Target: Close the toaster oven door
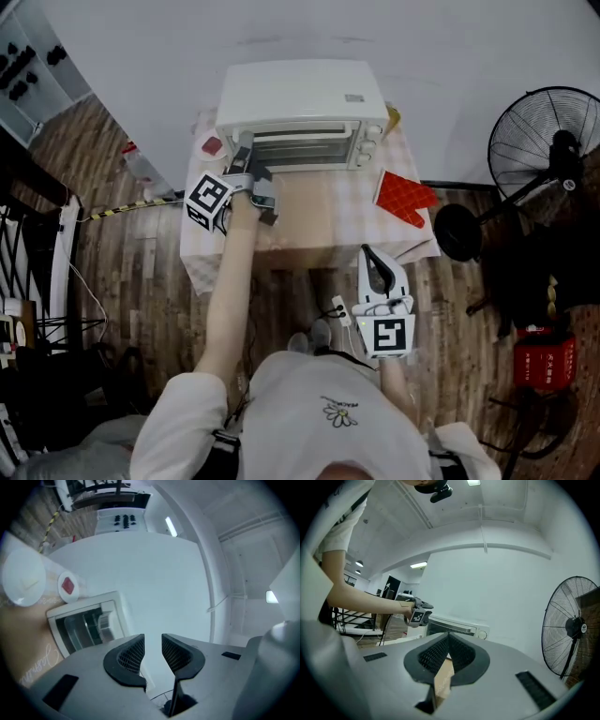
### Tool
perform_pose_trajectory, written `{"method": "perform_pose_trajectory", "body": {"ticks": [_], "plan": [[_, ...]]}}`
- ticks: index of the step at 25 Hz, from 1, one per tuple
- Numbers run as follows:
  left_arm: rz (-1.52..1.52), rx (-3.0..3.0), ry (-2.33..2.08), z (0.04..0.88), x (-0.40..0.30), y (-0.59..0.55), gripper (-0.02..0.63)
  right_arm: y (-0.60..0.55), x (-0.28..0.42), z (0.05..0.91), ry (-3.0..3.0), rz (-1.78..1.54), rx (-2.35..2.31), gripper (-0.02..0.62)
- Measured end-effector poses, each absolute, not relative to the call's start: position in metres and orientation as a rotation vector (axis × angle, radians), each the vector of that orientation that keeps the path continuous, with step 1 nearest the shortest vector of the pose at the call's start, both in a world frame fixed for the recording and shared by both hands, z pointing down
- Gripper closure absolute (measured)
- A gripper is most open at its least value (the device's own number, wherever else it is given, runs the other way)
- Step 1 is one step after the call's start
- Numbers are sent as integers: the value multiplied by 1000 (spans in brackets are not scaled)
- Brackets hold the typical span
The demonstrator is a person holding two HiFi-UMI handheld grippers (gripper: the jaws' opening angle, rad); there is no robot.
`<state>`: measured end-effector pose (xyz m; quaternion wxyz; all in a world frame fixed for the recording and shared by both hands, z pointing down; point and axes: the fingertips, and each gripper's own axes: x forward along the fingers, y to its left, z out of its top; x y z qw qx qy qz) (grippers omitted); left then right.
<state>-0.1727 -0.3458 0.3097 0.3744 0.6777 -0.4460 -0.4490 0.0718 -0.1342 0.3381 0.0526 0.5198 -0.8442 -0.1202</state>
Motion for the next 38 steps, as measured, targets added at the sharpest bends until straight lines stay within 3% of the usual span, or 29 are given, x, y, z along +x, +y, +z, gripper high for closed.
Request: {"method": "perform_pose_trajectory", "body": {"ticks": [4,10,19,28,38], "plan": [[-1115,1996,-1242,243,-170,-321,496,-132,64,334,-2597,-352,1571,586],[-947,2444,-1593,193,-147,-242,562,-136,52,328,-2642,-369,1556,586],[-527,2779,-2127,225,-118,-140,589,-140,40,329,-2661,-362,1556,586],[-254,2690,-2191,272,-117,-118,589,-136,33,336,-2620,-372,1551,586],[-198,2663,-2176,284,-111,-112,589,-129,33,338,-2617,-360,1559,586]]}}
